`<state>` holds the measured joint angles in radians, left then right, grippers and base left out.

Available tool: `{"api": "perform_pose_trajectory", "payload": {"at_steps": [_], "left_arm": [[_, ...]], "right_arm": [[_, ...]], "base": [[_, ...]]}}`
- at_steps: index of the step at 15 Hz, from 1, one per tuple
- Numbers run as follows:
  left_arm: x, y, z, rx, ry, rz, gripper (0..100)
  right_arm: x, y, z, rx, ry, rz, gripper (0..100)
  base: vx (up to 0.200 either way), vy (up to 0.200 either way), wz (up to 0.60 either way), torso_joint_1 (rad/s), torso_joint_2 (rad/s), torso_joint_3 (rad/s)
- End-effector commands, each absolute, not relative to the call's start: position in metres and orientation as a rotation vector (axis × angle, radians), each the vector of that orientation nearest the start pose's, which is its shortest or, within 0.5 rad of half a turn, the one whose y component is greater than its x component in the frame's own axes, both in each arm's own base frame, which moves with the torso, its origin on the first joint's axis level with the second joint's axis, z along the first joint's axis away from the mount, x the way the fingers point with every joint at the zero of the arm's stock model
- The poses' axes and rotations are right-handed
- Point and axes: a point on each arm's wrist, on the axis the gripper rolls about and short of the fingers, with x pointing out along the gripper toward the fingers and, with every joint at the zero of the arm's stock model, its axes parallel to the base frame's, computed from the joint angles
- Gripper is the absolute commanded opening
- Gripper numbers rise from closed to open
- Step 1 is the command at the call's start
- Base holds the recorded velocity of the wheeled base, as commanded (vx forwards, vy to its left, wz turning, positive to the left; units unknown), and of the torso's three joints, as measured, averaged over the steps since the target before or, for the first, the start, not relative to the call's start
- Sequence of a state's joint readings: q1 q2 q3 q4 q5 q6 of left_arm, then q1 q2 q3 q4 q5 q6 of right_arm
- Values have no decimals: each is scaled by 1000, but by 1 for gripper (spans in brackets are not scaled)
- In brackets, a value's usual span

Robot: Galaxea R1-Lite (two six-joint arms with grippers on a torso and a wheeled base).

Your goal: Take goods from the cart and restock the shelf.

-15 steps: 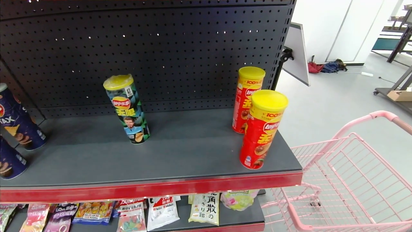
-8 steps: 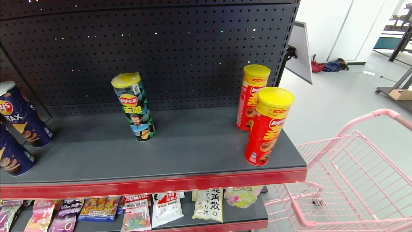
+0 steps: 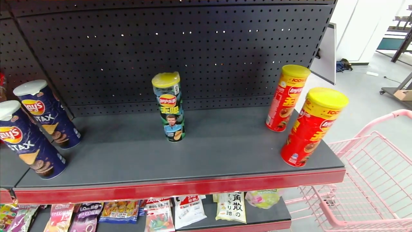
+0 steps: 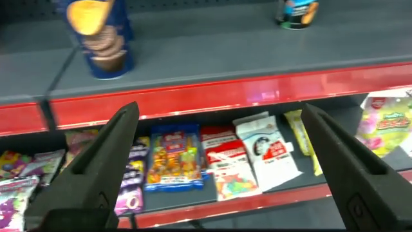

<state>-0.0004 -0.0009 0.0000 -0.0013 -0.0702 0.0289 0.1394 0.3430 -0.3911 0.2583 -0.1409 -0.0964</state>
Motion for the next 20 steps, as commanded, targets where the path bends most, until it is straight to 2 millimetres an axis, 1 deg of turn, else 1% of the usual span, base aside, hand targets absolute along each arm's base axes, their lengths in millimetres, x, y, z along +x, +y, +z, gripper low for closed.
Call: {"api": "perform_pose_trajectory", "payload": {"at_steps": [1, 3, 5, 8, 10, 13, 14, 17, 20], "left_arm": [[-23, -2, 76, 29, -3, -69, 100], [-23, -2, 76, 29, -3, -71, 100], [-23, -2, 76, 29, -3, -71, 100], [-23, -2, 76, 29, -3, -69, 100], [-23, -2, 76, 29, -3, -72, 100], [-23, -2, 76, 29, -3, -69, 100], [-23, -2, 76, 29, -3, -71, 100], [-23, -2, 76, 29, -3, -71, 100], [-23, -2, 76, 29, -3, -69, 100]], "right_arm": [[-11, -5, 163, -126, 210, 10, 0], [-11, -4, 163, -124, 207, 25, 0], [-11, -3, 164, -117, 201, 89, 0], [-13, -3, 166, -118, 185, 97, 0], [-15, -3, 168, -115, 169, 103, 0], [-17, -1, 165, -95, 160, 215, 0], [-17, -1, 164, -95, 163, 219, 0], [-17, -1, 164, -95, 164, 222, 0], [-17, -1, 161, -92, 167, 222, 0]], "base": [[0, 200, 0, 2, -2, 2], [0, 200, 0, 5, 5, 2], [0, 200, 0, 7, 2, 7], [0, 200, 0, 2, 1, 2], [0, 0, 0, 0, 0, 0], [0, 0, 0, 0, 0, 0], [0, 0, 0, 0, 0, 0], [200, 0, 0, 2, 4, 2], [0, 0, 0, 0, 0, 0]]}}
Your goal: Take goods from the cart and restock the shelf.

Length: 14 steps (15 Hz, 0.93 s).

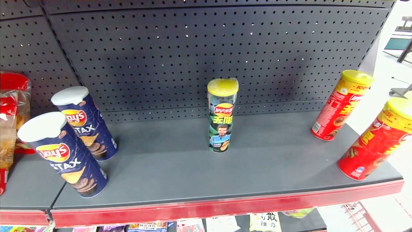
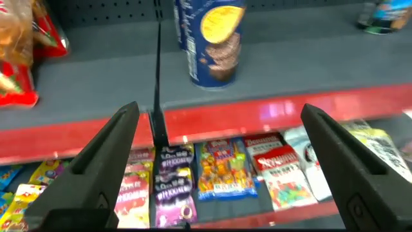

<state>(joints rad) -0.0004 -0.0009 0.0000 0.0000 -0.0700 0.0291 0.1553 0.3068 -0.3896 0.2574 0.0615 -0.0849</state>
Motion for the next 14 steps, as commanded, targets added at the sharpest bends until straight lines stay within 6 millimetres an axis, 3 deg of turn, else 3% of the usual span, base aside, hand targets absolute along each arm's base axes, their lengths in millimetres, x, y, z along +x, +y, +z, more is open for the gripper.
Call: {"api": "perform_pose_trajectory", "payload": {"at_steps": [1, 14], "left_arm": [[-23, -2, 76, 29, -3, -71, 100], [-21, -2, 82, 47, 9, -125, 100]], "right_arm": [[-20, -2, 160, -95, 160, 211, 0], [-9, 0, 159, -85, 188, 217, 0]], "base": [[0, 0, 0, 0, 0, 0], [0, 0, 0, 0, 0, 0]]}}
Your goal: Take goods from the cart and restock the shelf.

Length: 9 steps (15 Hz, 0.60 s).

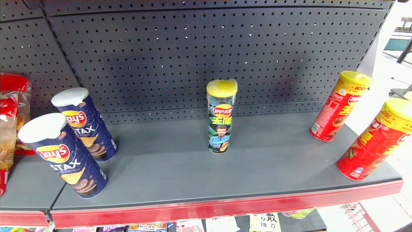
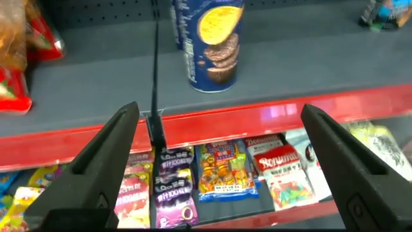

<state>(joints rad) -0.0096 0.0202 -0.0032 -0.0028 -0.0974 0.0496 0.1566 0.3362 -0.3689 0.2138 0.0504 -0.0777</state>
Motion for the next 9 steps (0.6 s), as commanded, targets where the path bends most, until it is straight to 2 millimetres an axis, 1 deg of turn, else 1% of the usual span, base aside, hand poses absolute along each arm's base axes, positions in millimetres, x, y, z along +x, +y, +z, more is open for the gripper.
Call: {"api": "perform_pose_trajectory", "payload": {"at_steps": [1, 2, 3, 4, 5, 6, 8, 9], "left_arm": [[-24, -3, 112, 34, -35, -199, 100], [-15, -5, 174, -8, -44, -298, 100], [-8, -7, 206, -10, -59, -439, 100], [0, -10, 217, 7, -40, -591, 100], [21, -16, 222, 70, 14, -747, 100], [44, -21, 228, 96, 66, -825, 100], [100, -36, 250, 119, 125, -914, 100], [118, -45, 253, 138, 134, -957, 100]], "right_arm": [[-8, 0, 159, -76, 194, 230, 0], [-8, 1, 159, -75, 195, 241, 0], [-8, 1, 158, -75, 199, 242, 0], [-8, 1, 158, -77, 204, 240, 0], [-4, 1, 162, -77, 213, 235, 0], [-2, 1, 166, -79, 213, 232, 0], [2, 2, 172, -79, 221, 245, 0], [4, 3, 176, -75, 219, 249, 0]], "base": [[0, 0, 0, 0, 0, 0], [0, 0, 0, 0, 0, 0], [0, 0, 0, 0, 0, 0], [0, 0, 0, 0, 0, 0], [0, 0, 0, 0, 0, 0], [0, 0, 0, 0, 0, 0], [0, 0, 0, 0, 0, 0], [0, 0, 0, 0, 0, 0]]}}
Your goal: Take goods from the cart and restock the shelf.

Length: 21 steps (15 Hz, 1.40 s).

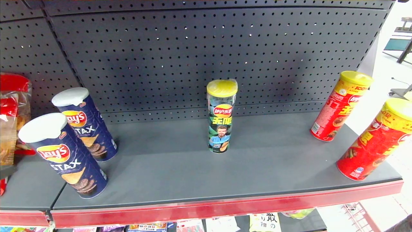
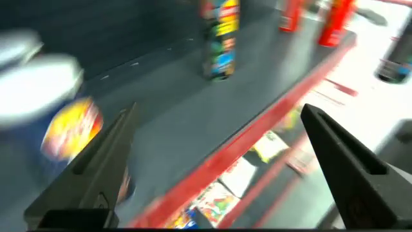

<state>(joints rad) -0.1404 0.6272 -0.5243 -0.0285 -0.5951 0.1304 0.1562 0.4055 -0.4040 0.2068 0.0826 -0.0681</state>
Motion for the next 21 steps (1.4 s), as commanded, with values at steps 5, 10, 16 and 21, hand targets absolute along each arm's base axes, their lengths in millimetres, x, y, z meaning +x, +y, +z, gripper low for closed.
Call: {"api": "perform_pose_trajectory", "payload": {"at_steps": [5, 10, 16, 21], "left_arm": [[200, -136, 257, 204, 166, -1102, 100], [249, -176, 245, 226, 217, -1076, 100], [272, -157, 236, 292, 222, -969, 100], [300, -166, 221, 293, 138, -1026, 100]], "right_arm": [[24, 6, 186, -49, 198, 254, 0], [22, 6, 186, -45, 192, 253, 0], [21, 5, 186, -44, 189, 253, 0], [21, 5, 186, -43, 191, 253, 0]], "base": [[0, 0, 0, 0, 0, 0], [0, 0, 0, 0, 0, 0], [0, 0, 0, 0, 0, 0], [0, 0, 0, 0, 0, 0]]}}
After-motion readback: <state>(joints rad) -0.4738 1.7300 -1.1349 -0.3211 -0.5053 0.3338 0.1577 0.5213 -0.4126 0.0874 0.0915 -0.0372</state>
